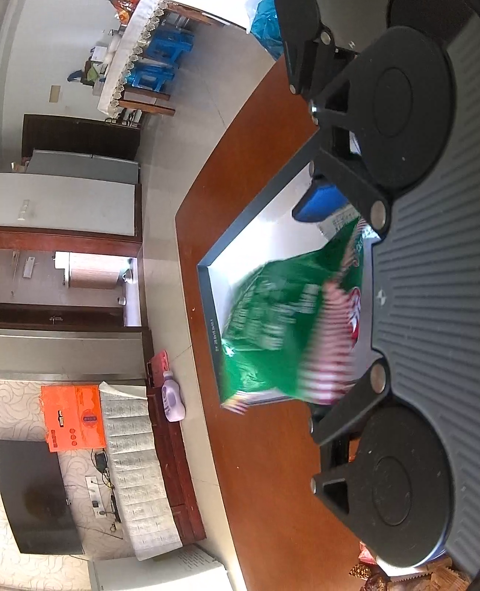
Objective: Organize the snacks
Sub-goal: 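Release the clear packet into the blue box with the right gripper while the left drops the green bag in, then grasp the small candy packet with the right gripper while the left grasps the tan bread bag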
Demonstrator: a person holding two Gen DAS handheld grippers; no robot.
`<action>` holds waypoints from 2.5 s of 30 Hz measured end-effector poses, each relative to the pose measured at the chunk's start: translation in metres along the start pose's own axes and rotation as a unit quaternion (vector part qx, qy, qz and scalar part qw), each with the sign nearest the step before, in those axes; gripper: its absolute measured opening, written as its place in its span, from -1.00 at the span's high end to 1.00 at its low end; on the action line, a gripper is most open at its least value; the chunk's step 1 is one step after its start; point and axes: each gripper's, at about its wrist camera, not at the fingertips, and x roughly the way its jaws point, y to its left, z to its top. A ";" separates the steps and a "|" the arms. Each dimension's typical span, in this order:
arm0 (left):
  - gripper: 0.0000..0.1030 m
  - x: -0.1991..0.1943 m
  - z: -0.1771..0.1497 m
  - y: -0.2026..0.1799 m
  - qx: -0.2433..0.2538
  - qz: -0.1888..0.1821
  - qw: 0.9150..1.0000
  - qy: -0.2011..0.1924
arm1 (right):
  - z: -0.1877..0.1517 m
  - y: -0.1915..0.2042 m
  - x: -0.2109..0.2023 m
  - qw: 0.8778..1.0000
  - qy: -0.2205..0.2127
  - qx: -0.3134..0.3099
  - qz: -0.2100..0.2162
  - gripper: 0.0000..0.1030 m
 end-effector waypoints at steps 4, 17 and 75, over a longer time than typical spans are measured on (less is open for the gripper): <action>-0.93 -0.008 0.001 0.003 -0.002 0.003 1.000 -0.009 | 0.002 0.002 -0.002 1.000 -0.008 -0.003 0.005 -0.31; -0.99 -0.057 0.003 0.006 -0.011 0.023 0.999 -0.047 | 0.007 0.000 -0.031 0.995 -0.091 0.024 -0.029 -0.37; -0.97 -0.166 -0.091 0.203 -0.133 0.152 0.979 0.012 | 0.012 0.162 0.033 0.971 0.028 -0.191 0.139 0.56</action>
